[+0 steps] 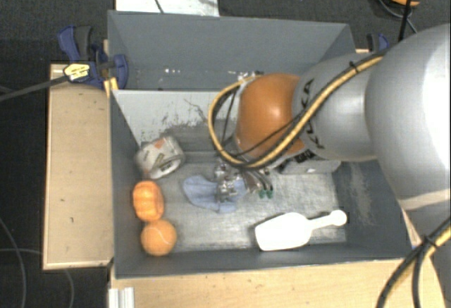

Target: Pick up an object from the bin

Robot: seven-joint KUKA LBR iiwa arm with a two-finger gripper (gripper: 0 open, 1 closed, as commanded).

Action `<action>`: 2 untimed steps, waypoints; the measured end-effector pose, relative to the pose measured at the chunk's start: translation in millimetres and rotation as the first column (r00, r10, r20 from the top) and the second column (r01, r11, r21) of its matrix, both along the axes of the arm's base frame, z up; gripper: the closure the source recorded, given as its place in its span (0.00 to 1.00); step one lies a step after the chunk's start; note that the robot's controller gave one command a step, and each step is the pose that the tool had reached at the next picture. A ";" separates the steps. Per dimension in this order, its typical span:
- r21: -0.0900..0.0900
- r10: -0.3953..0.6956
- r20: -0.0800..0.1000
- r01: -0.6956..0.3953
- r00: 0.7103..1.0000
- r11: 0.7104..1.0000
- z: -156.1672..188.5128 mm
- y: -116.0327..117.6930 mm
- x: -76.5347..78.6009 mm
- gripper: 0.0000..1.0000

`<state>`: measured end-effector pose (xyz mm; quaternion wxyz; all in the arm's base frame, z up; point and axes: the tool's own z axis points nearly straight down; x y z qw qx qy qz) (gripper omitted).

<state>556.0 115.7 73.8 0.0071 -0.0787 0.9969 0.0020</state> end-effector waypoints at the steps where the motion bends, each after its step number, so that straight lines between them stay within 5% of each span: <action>1: -0.002 -0.002 -0.008 0.002 1.000 1.000 1.6 -0.6 -1.0 1.00; 2: -0.006 -0.003 -0.020 0.003 1.000 1.000 18.3 -1.2 -4.0 1.00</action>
Offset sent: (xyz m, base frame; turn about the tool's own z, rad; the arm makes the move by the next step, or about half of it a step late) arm 0.0000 -0.0001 0.0242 0.0000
